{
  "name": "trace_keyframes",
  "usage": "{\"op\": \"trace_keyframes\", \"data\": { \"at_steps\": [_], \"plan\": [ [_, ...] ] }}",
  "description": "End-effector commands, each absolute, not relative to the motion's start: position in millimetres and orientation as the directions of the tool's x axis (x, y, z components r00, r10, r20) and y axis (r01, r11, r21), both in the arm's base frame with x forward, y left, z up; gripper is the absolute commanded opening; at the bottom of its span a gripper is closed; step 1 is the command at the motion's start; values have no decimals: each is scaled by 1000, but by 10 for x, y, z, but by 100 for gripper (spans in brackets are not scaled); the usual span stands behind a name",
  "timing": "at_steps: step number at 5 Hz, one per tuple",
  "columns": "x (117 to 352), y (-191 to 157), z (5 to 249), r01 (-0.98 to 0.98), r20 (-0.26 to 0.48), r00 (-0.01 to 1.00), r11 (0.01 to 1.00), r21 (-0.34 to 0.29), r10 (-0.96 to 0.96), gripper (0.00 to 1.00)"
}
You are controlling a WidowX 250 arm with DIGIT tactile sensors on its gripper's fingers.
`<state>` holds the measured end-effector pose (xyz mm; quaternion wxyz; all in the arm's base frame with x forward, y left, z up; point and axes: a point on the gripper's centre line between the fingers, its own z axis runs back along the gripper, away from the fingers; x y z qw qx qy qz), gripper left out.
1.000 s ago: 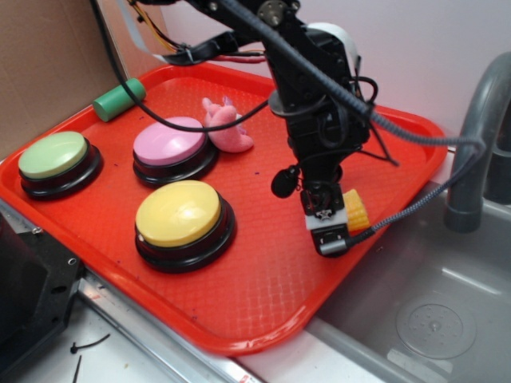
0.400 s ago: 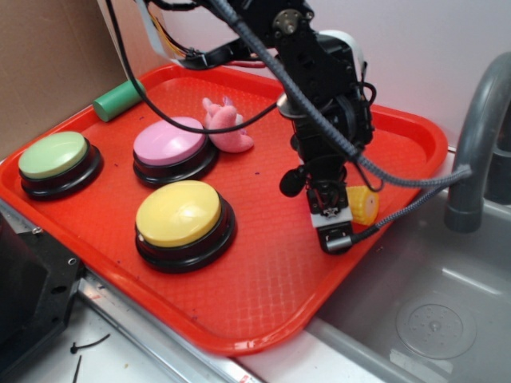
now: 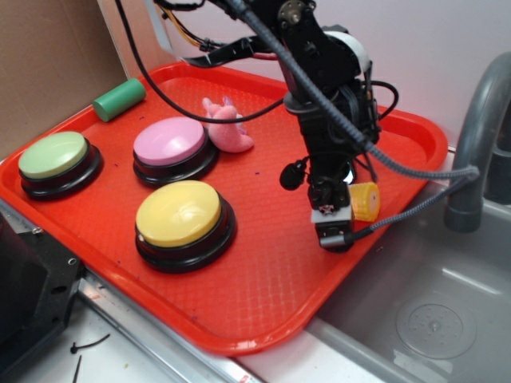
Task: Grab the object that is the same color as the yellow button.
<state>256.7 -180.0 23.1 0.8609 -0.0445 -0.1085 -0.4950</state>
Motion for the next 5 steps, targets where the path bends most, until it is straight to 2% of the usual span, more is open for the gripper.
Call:
{"op": "trace_keyframes", "data": {
  "at_steps": [1,2,3,4,5],
  "plan": [
    [2564,-1975,382,927,302,327,366,79,-895,0],
    [2569,-1947,376,913,299,366,402,67,-881,0],
    [2622,-1761,504,790,228,593,613,20,-772,0],
    [2596,-1546,702,620,88,781,785,9,-618,0],
    [2477,-1344,974,407,49,912,913,20,-407,0]
  ]
}}
